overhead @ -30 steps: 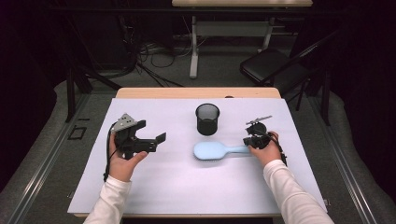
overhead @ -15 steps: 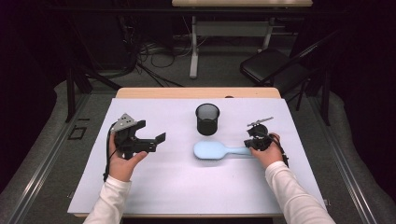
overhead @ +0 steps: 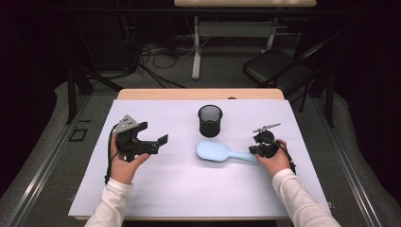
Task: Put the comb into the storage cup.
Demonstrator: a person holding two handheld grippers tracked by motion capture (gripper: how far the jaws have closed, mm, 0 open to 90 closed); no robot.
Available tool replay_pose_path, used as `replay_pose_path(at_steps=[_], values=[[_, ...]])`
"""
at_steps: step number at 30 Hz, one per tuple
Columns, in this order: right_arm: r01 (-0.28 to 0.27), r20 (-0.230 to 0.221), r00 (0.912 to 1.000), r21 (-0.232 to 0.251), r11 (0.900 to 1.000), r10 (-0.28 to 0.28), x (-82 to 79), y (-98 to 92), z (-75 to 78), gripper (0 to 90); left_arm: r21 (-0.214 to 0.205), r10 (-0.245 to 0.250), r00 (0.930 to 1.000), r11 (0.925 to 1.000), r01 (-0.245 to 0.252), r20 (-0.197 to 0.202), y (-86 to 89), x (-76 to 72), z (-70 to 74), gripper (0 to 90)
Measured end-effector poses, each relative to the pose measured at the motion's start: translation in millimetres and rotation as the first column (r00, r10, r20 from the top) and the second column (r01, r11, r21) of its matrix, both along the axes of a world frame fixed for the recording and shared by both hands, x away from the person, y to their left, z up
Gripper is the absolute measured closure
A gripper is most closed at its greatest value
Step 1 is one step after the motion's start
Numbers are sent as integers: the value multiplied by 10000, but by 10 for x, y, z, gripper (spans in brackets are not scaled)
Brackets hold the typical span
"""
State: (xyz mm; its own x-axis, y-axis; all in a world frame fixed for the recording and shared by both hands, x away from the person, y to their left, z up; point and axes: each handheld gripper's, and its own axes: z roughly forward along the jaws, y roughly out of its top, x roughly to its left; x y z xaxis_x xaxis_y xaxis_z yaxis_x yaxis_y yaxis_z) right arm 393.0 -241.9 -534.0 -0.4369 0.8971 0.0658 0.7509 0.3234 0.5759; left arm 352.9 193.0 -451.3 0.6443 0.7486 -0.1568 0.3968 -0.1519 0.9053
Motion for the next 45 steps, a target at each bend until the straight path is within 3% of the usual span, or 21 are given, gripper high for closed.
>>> replay_pose_path(at_steps=[9, 45], values=[[-77, 40, 10000, 395, 9992, 76, -135, -18, -8, 900, -41, 19, 10000, 10000, -19, 19, 7, -5, 11, 20], [-732, -129, 9972, 473, 9962, 739, -404, 92, -8, 900, -89, 49, 10000, 9999, -49, -1, 15, -14, 16, 20]])
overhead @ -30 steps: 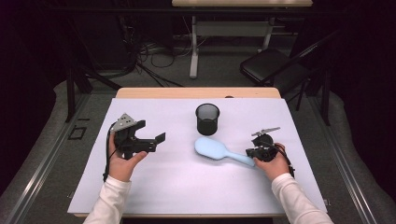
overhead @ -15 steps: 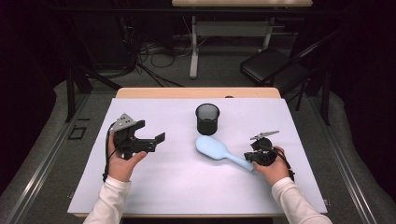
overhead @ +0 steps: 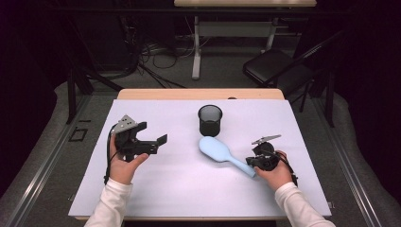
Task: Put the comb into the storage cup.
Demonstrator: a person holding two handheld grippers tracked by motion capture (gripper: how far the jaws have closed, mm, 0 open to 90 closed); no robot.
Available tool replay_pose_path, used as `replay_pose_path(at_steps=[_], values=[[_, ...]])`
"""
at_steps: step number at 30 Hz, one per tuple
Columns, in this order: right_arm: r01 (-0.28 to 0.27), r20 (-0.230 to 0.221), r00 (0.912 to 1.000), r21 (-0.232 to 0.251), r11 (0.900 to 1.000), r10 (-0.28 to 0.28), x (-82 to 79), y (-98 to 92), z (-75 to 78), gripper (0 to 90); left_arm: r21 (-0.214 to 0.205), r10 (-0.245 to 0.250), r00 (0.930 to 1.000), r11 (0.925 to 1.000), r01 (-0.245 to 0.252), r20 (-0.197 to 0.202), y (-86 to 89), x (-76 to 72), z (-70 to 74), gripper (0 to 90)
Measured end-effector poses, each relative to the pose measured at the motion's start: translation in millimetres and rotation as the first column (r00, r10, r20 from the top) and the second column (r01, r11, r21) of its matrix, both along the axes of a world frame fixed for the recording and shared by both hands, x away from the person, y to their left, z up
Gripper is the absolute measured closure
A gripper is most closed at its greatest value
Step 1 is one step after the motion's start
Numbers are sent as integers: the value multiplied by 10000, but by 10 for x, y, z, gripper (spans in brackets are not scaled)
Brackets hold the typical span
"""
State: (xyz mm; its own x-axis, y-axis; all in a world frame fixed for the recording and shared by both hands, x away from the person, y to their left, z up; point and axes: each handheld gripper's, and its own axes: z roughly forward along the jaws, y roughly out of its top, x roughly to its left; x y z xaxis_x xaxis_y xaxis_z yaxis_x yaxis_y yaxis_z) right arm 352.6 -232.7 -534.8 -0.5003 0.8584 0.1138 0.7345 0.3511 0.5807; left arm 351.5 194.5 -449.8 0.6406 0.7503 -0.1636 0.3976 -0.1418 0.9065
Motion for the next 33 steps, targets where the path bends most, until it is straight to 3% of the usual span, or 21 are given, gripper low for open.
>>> replay_pose_path(at_steps=[22, 33], values=[[-233, -61, 9997, -9, 9997, 233, -62, 61, 12, 898, 11, 2, 10000, 10000, -2, 0, 4, -2, 0, 20], [-191, 108, 9998, -7, 9998, 191, -33, 50, 66, 840, 35, 8, 10000, 10000, -8, -8, 2, -1, -1, 20]])
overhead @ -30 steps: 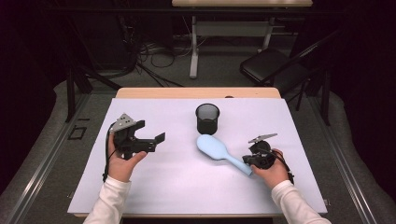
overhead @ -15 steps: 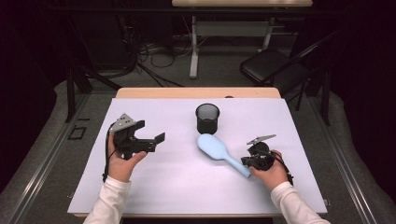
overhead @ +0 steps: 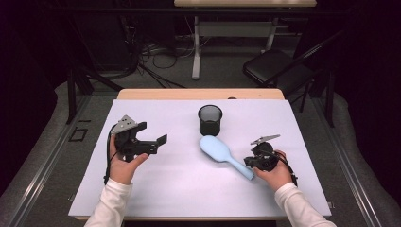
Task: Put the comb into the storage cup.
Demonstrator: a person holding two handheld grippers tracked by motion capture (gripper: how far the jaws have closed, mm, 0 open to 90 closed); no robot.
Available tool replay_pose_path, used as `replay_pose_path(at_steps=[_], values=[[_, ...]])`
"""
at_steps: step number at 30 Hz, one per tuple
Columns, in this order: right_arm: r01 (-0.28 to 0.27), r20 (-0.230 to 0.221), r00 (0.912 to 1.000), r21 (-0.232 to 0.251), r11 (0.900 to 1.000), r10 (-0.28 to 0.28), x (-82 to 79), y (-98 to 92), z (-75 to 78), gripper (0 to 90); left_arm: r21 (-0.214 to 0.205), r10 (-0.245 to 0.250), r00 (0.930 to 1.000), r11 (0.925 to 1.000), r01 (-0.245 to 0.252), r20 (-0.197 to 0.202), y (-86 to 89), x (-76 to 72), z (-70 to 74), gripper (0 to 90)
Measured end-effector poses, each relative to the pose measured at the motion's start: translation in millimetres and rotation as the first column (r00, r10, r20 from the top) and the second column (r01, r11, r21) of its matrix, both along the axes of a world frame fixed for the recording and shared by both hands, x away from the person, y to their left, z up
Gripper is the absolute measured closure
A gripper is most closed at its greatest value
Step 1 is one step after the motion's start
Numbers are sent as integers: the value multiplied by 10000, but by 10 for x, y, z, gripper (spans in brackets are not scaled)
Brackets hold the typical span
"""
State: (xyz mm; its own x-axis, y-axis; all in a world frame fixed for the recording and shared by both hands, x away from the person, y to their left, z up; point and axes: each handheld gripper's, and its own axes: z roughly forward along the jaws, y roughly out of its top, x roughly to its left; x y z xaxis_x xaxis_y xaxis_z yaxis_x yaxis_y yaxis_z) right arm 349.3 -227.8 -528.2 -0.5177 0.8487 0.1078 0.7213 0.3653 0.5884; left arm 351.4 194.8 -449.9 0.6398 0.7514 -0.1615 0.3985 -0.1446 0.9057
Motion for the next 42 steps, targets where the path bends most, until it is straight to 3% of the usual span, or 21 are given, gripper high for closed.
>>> replay_pose_path(at_steps=[15, 30, 42], values=[[-253, 211, 9994, -145, 9996, 256, 15, 37, 98, 712, 34, -10, 10000, 10000, 10, -16, 3, 1, -3, 20], [-552, 610, 9966, -88, 9984, 556, -10, 107, 227, 469, 29, -14, 10000, 10000, 14, -31, 3, 2, -5, 20], [-634, 745, 9952, -73, 9980, 638, -4, 144, 299, 343, -11, -9, 10000, 10000, 9, -19, 12, 2, -1, 20]])
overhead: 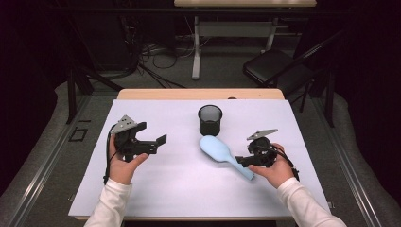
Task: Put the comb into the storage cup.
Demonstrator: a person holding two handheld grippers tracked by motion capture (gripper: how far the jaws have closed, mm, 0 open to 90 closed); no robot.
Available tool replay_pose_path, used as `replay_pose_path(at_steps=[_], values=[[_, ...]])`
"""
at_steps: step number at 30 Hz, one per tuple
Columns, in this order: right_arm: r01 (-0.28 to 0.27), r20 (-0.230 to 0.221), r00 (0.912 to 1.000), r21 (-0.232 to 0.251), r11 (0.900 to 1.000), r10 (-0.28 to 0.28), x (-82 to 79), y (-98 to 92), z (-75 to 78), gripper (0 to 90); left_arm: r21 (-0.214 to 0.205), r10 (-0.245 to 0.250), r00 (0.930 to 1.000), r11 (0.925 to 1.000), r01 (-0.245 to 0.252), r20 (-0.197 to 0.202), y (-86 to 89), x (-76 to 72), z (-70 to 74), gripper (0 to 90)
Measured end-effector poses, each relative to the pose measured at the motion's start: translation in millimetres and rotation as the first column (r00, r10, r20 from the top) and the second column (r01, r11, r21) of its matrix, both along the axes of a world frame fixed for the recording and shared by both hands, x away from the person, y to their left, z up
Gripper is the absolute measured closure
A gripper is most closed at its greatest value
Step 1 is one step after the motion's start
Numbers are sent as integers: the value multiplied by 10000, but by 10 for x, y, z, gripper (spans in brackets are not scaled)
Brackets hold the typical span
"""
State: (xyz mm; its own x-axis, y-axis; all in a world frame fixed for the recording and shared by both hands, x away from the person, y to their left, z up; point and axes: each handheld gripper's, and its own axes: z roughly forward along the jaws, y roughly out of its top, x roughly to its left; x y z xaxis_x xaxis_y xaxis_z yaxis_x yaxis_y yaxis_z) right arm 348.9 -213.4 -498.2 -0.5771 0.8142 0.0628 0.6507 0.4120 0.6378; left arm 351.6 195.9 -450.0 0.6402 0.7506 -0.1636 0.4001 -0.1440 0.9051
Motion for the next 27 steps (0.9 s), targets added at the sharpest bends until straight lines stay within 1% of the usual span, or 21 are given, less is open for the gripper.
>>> replay_pose_path(at_steps=[1, 2, 3, 6, 7, 8, 13, 14, 15, 18, 20, 21, 22, 26, 27], values=[[61, -42, 10000, -11, 10000, -61, 2, 1, 10, 342, -6, 2, 10000, 10000, -2, 1, 0, 0, 0, 20], [11, -28, 10000, 22, 10000, -11, 6, 0, 19, 334, -2, -1, 10000, 10000, 1, 1, 1, 0, 1, 20], [24, 84, 10000, 41, 10000, -24, 6, 8, 30, 329, -14, 4, 10000, 10000, -4, -2, 2, 0, 1, 20], [29, 145, 9999, 16, 10000, -29, 0, 17, 46, 323, -24, 8, 10000, 10000, -8, 2, 4, -1, 2, 20], [15, 307, 9995, -38, 10000, -13, 1, 25, 51, 310, -29, 8, 10000, 10000, -8, 4, 4, -2, 3, 20], [42, 350, 9994, -72, 10000, -40, 1, 30, 54, 310, -22, 5, 10000, 10000, -5, 7, 6, -1, 3, 20], [-4, 298, 9996, -44, 10000, 5, 1, 46, 72, 308, -33, 17, 10000, 10000, -17, 9, 9, -3, 7, 20], [-23, 253, 9997, -103, 9999, 26, -2, 51, 81, 307, -35, 16, 10000, 10000, -16, 11, 9, -4, 7, 20], [-33, 305, 9995, -94, 10000, 36, -1, 57, 82, 303, -41, 10, 10000, 10000, -10, 12, 9, -4, 8, 20], [-48, 147, 9999, -25, 10000, 49, 5, 75, 88, 303, -37, -3, 10000, 10000, 3, 14, 7, -5, 8, 20], [-243, 232, 9994, -268, 9993, 249, 14, 94, 97, 303, -24, -11, 10000, 10000, 11, 23, 6, -5, 8, 20], [-256, 273, 9993, -382, 9989, 267, 18, 100, 101, 295, -28, -16, 10000, 10000, 16, 21, 5, -5, 8, 20], [-256, 273, 9993, -382, 9989, 267, 18, 100, 101, 295, -29, -14, 10000, 10000, 14, 20, 5, -5, 8, 20], [-173, 335, 9993, -603, 9980, 194, 46, 123, 112, 193, -33, -20, 10000, 10000, 20, 16, 5, -5, 8, 20], [-173, 335, 9993, -603, 9980, 194, 46, 123, 112, 193, -33, -20, 10000, 10000, 20, 16, 5, -5, 8, 20]])
